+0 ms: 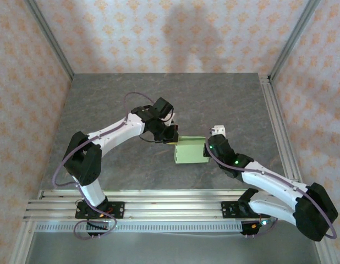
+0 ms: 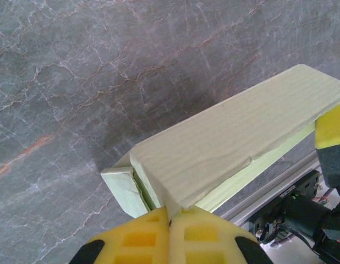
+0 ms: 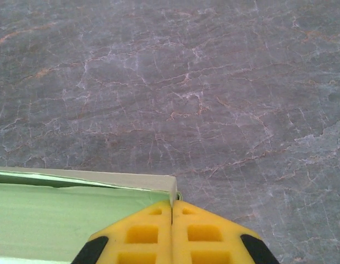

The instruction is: Fold the paper box

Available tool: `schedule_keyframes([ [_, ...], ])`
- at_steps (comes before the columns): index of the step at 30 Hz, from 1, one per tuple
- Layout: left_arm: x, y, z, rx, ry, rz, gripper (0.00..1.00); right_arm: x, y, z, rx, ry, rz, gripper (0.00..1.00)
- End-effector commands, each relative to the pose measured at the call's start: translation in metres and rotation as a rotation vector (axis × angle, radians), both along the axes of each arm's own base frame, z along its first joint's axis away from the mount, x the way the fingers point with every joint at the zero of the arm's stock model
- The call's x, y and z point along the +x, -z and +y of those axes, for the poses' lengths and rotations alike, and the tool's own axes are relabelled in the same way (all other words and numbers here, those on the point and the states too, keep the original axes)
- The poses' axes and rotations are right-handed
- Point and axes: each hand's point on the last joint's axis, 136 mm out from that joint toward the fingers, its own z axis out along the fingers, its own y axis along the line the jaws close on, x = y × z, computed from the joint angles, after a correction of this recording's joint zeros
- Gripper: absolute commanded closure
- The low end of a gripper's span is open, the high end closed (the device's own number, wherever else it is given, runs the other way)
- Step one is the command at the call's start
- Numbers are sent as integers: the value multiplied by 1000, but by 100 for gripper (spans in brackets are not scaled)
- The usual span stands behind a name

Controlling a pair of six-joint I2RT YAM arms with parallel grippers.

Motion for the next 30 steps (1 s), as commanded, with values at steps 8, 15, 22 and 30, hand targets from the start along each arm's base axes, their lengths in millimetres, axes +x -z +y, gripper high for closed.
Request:
schedule_keyframes([
  [8, -3, -3, -3, 22, 31, -22, 98, -9, 10, 9, 14, -91, -61, 99],
  [15, -2, -4, -2, 38, 25, -27, 87, -13, 15, 9, 10, -120, -102, 97],
  [22, -1, -13, -11, -15, 41, -35, 64, -13, 15, 5, 13, -104, -123, 97],
  [30, 1, -18, -3, 20, 77, -98, 43, -12, 16, 3, 15, -90, -129, 98],
])
